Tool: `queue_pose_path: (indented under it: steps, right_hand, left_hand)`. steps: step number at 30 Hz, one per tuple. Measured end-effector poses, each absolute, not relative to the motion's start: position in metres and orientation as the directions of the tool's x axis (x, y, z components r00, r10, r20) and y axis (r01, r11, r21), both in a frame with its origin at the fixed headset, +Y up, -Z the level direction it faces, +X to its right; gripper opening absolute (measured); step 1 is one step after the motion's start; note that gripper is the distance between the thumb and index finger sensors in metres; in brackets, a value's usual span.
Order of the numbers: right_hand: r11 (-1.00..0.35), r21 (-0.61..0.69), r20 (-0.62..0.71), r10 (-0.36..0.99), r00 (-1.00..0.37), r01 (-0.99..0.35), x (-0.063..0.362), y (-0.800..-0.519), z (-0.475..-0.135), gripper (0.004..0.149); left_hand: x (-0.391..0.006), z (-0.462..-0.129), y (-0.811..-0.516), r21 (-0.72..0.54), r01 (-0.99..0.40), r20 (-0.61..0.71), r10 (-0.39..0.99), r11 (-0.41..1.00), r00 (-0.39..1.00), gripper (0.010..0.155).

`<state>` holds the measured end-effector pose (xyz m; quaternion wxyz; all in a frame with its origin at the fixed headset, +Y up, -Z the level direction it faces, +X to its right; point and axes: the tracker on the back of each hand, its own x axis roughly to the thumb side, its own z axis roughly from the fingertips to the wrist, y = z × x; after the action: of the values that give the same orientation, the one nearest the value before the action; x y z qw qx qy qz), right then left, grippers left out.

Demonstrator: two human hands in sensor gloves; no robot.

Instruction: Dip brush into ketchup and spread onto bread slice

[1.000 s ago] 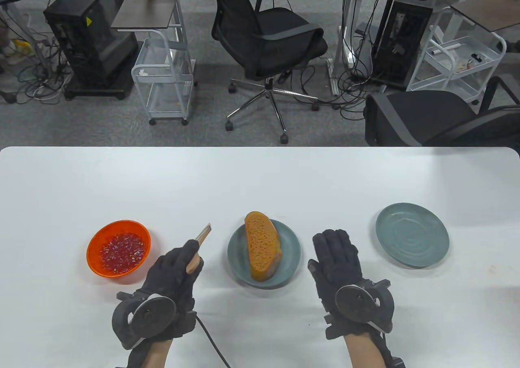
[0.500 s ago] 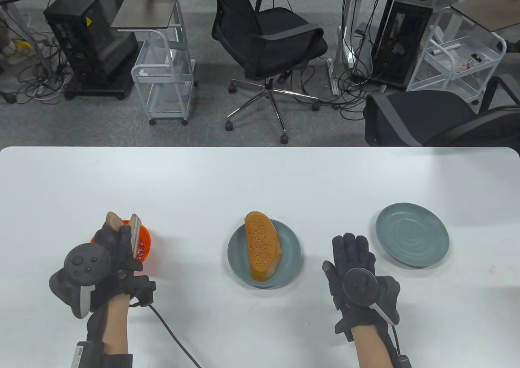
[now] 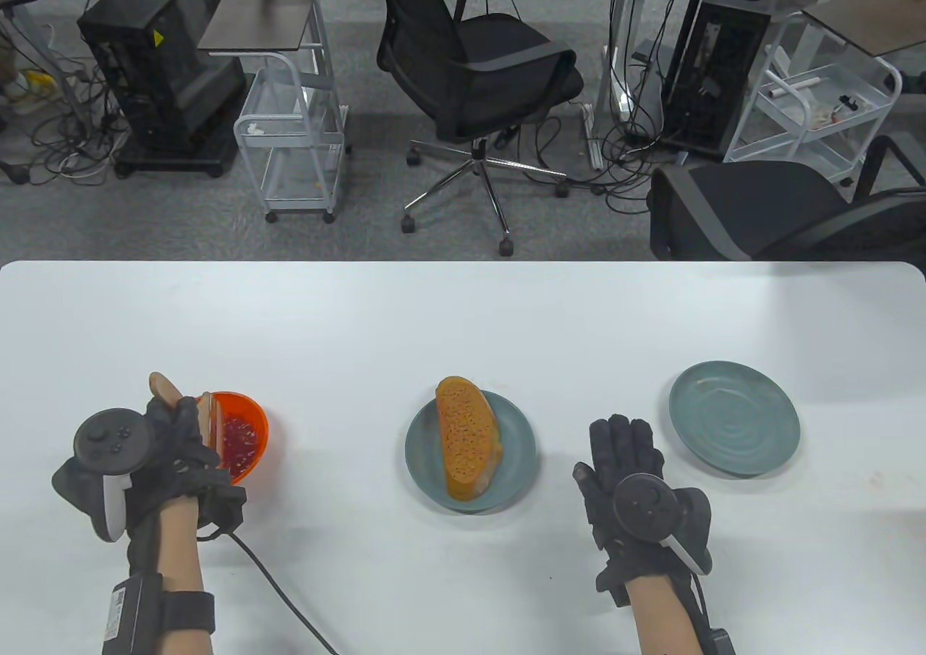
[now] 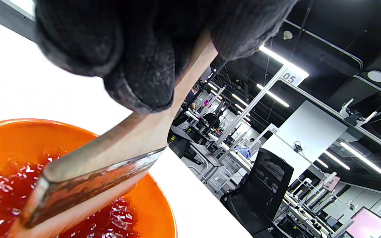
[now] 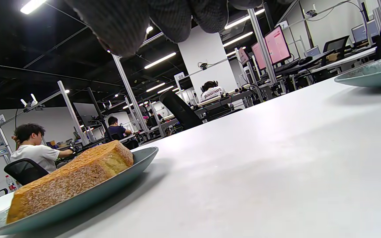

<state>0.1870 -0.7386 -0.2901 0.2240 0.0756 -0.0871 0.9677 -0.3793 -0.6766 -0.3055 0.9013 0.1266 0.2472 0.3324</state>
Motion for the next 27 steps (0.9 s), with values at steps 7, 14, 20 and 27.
queue_pose_path:
  steps: [7, 14, 20, 27]
  right_hand:
    - [-0.884, -0.119, 0.184, 0.428, -0.885, -0.452, 0.186, -0.739, -0.29, 0.062]
    - [-0.882, -0.108, 0.186, 0.435, -0.881, -0.458, 0.184, -0.74, -0.291, 0.062]
    - [-0.886, -0.086, 0.193, 0.434, -0.88, -0.455, 0.18, -0.743, -0.291, 0.062]
    - [-0.929, 0.032, 0.233, 0.366, -0.901, -0.369, 0.156, -0.753, -0.292, 0.06]
  left_hand:
    - [-0.378, -0.313, -0.677, 0.354, -0.532, -0.382, 0.638, 0.769, 0.669, 0.053]
    - [-0.376, -0.314, -0.676, 0.352, -0.531, -0.364, 0.635, 0.771, 0.681, 0.053]
    - [-0.375, -0.306, -0.656, 0.389, -0.546, -0.309, 0.664, 0.742, 0.682, 0.053]
    - [-0.346, -0.296, -0.622, 0.471, -0.581, -0.092, 0.692, 0.664, 0.716, 0.054]
